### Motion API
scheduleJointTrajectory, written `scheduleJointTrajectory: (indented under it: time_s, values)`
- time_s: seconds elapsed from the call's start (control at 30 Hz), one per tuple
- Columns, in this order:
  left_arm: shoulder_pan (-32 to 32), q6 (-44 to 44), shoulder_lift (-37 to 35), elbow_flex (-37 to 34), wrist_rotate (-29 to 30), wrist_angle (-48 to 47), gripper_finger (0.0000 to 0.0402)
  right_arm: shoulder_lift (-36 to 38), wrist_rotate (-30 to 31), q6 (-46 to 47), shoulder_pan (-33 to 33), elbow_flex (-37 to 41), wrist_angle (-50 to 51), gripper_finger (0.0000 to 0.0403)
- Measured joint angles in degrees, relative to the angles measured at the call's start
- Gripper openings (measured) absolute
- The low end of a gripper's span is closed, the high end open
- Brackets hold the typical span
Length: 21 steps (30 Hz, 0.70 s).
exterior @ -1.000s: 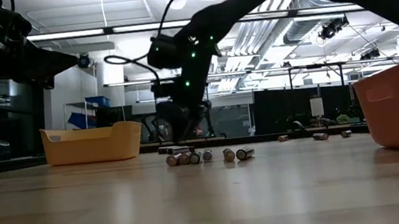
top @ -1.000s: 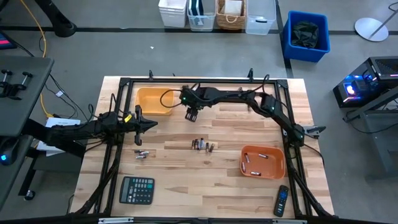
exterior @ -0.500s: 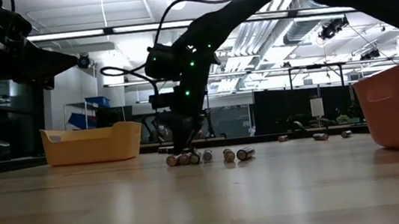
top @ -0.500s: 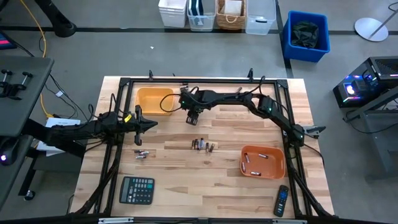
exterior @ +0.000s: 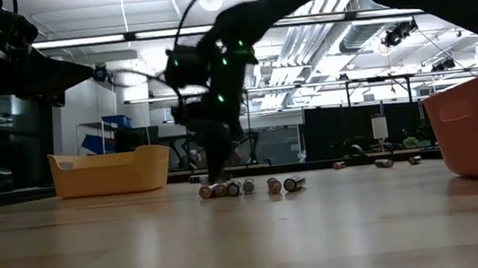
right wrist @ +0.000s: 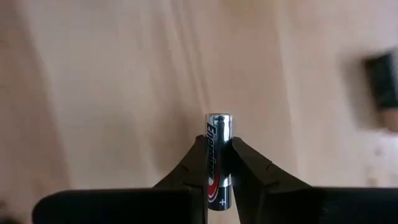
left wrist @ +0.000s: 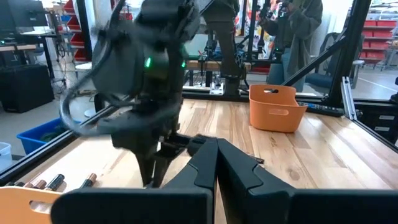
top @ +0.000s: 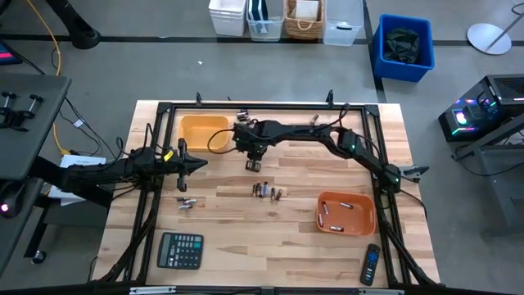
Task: Sort batteries
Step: Put the silver battery into the orange bin
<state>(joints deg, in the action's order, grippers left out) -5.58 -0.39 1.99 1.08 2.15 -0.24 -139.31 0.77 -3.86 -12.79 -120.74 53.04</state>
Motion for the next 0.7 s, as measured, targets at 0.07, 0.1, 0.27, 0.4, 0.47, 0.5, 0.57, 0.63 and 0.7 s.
scheduleJointTrajectory:
  time_s: [0.07,0.1,0.27,0.4,0.47,0.5,0.57,0.63,0.7]
  values:
    - [0.0,-0.01,0.0,0.0,-0.01,0.01,0.0001,0.14,-1.6,0.8,0.17,-3.01,0.99,0.0034]
    - [0.01,-0.01,0.01,0.0,-0.01,0.01,0.0001,0.22,-2.03,1.39,0.21,-4.52,1.82,0.0034]
    - [0.0,0.01,0.01,0.0,-0.01,0.01,0.0001,0.22,-5.13,4.19,0.95,-11.62,8.49,0.0034]
    - [-0.01,-0.01,-0.01,0.0,-0.02,0.03,0.0001,2.65,-8.55,5.42,3.51,-12.52,16.29,0.0034]
    - [-0.01,0.0,0.01,0.0,-0.01,0.02,0.0001,5.37,-8.99,6.53,5.42,-9.27,19.51,0.0034]
    - [-0.01,0.0,0.0,0.0,-0.01,0.04,0.0001,7.07,-8.7,6.91,6.59,-7.29,20.47,0.0034]
    - [-0.01,-0.01,0.01,0.0,-0.02,0.01,0.0001,11.15,-7.31,9.53,9.34,-2.15,20.73,0.0034]
    - [-0.01,0.01,0.01,0.0,-0.02,0.04,0.0001,16.35,-7.0,13.61,12.2,4.76,18.22,0.0034]
    - [0.0,0.0,0.01,0.0,-0.01,0.03,0.0001,22.36,-6.05,19.92,15.22,13.03,15.08,0.0034]
